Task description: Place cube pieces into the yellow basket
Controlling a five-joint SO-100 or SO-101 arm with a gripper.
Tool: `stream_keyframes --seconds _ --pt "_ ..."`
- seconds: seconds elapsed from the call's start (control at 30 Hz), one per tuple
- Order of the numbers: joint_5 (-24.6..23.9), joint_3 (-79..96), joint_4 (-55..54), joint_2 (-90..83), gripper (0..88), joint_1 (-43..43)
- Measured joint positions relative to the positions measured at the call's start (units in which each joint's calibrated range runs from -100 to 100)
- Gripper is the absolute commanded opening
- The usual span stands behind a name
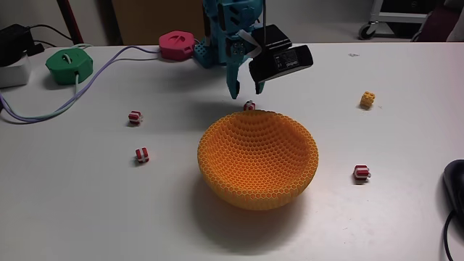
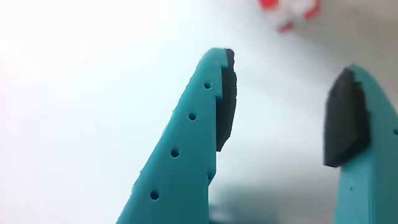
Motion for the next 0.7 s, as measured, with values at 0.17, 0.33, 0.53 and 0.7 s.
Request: stream_keyframes --seconds 0.17,0.33,0.53,0.7 --pt "-0.6 2.2 -10.6 7.5 23.2 -0.4" --pt "-1.0 4.4 -19.6 11.1 17.9 -0.3" --pt "-1.3 6.8 -25.4 12.3 0.0 0.2" --pt "-0.6 8.6 -25.6 12.2 0.0 0.4"
